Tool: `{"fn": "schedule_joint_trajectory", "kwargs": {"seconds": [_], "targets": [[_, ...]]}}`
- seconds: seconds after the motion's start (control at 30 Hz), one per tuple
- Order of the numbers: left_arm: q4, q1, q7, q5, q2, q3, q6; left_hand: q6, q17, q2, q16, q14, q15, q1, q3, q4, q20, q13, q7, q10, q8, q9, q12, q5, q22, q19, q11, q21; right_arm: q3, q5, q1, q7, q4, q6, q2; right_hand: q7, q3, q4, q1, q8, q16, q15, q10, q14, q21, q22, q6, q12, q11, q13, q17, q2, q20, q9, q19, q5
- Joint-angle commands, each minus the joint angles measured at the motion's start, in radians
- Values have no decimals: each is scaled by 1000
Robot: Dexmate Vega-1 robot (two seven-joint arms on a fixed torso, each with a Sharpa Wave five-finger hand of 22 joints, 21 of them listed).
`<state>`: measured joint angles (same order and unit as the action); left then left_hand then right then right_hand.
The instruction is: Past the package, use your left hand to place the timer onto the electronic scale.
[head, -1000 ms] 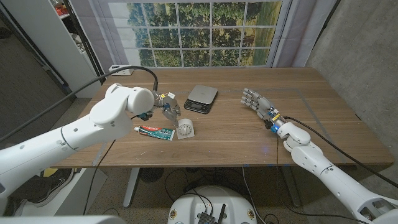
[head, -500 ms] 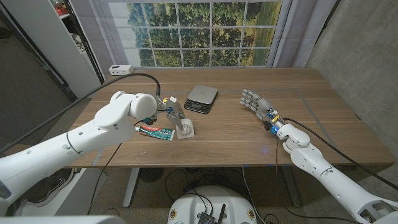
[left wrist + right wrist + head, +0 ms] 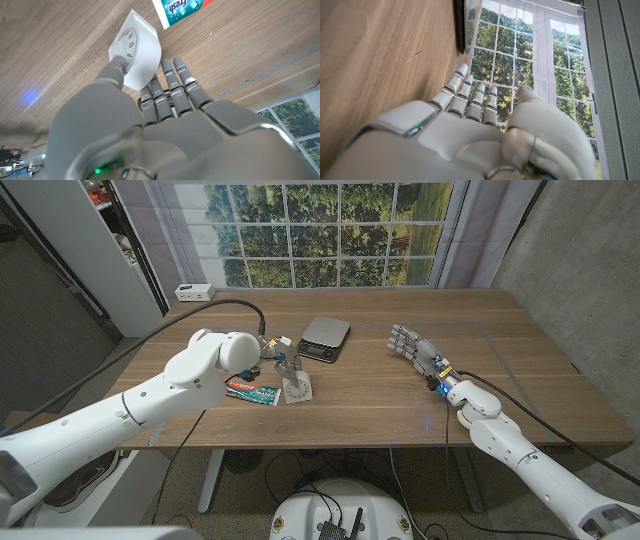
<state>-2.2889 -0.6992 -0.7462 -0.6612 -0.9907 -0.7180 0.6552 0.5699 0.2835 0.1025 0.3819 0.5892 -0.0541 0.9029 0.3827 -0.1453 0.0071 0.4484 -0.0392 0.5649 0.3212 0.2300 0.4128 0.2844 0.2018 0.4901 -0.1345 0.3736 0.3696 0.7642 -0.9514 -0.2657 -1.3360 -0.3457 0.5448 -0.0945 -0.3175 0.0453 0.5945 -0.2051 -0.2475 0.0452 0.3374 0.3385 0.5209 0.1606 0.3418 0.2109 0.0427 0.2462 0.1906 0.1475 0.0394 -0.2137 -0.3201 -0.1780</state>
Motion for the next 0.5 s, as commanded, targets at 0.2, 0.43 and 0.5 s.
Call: {"fn": "schedule_joint_trajectory", "kwargs": {"seconds": [0.2,0.43,0.5], "targets": [[-3,26,34,-16,22,5,-2,106,33,46,53,75,-144,89,6,-18,-3,33,-21,97,50,22,41,-23,11,7,-28,20,0,15,5,-31,17,5,0,-3,-8,1,-11,-1,7,91,12,12,-8,2,8,6,0,-1,-1,-2,23,0,-14,-5],[-21,51,41,54,3,64,-42,124,40,47,63,93,-153,100,1,-16,-6,43,-18,116,59,28,50,-32,13,8,-28,26,4,17,13,-42,30,2,-11,-4,-9,1,-14,0,9,92,10,13,-13,2,8,5,-1,-1,-1,-2,23,1,-14,-5],[-20,77,28,59,-3,67,-64,127,43,47,67,96,-154,104,-2,-15,-8,47,-19,121,61,30,53,-35,14,10,-31,28,5,17,16,-47,35,0,-14,-4,-9,1,-15,0,9,91,9,13,-14,2,8,4,-3,-1,-1,-2,23,1,-16,-5]]}}
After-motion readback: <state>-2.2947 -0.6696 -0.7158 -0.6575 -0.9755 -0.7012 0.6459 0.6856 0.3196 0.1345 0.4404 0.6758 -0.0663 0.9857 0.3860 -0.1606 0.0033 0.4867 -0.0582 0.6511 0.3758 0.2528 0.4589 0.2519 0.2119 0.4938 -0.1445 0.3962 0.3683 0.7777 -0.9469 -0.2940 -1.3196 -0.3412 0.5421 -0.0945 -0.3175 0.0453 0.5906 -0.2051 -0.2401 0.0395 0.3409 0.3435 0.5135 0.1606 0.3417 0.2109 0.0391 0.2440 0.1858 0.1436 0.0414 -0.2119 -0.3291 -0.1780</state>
